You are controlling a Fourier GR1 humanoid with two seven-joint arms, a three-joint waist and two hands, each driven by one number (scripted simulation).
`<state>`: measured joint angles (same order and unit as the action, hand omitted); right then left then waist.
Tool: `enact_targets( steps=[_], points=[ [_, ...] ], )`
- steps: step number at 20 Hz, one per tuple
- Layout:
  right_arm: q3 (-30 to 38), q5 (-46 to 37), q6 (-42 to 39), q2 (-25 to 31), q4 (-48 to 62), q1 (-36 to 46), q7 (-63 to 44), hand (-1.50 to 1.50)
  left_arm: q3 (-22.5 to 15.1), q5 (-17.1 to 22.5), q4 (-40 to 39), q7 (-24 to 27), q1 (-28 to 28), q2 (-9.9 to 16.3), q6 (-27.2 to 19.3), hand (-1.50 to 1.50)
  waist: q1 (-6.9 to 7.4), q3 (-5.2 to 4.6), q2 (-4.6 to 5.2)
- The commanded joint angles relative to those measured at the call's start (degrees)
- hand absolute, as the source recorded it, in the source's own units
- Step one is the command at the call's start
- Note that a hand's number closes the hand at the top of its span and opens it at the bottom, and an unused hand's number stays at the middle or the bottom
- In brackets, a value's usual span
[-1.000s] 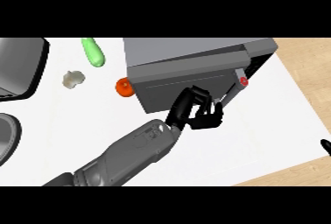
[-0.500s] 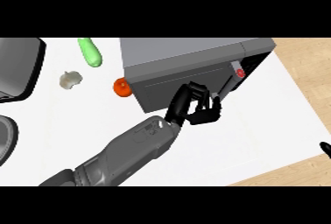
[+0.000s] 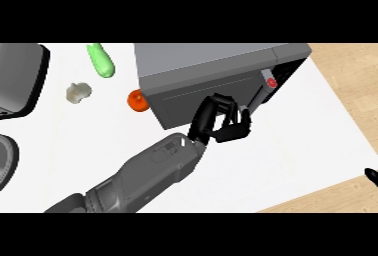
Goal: Pick up the milk, place it into the microwave and close the microwave
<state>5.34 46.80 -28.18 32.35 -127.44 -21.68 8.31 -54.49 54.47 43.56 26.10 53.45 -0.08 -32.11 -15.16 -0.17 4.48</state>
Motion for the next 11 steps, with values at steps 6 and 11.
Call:
enact_targets(
  steps=[6,11],
  points=[
    [-0.4,1.5,-0.3,0.8,-1.2,0.3,-0.9,-1.5,4.6,2.7,-6.2,3.3,4.7,0.1,-2.3,1.5,-0.24,-0.03,0.38],
    [0.1,2.5,-0.4,1.4,-1.2,0.4,-1.3,-1.5,4.0,4.0,-6.5,4.8,4.7,0.1,-2.7,1.5,-0.41,0.01,0.51]
  ],
)
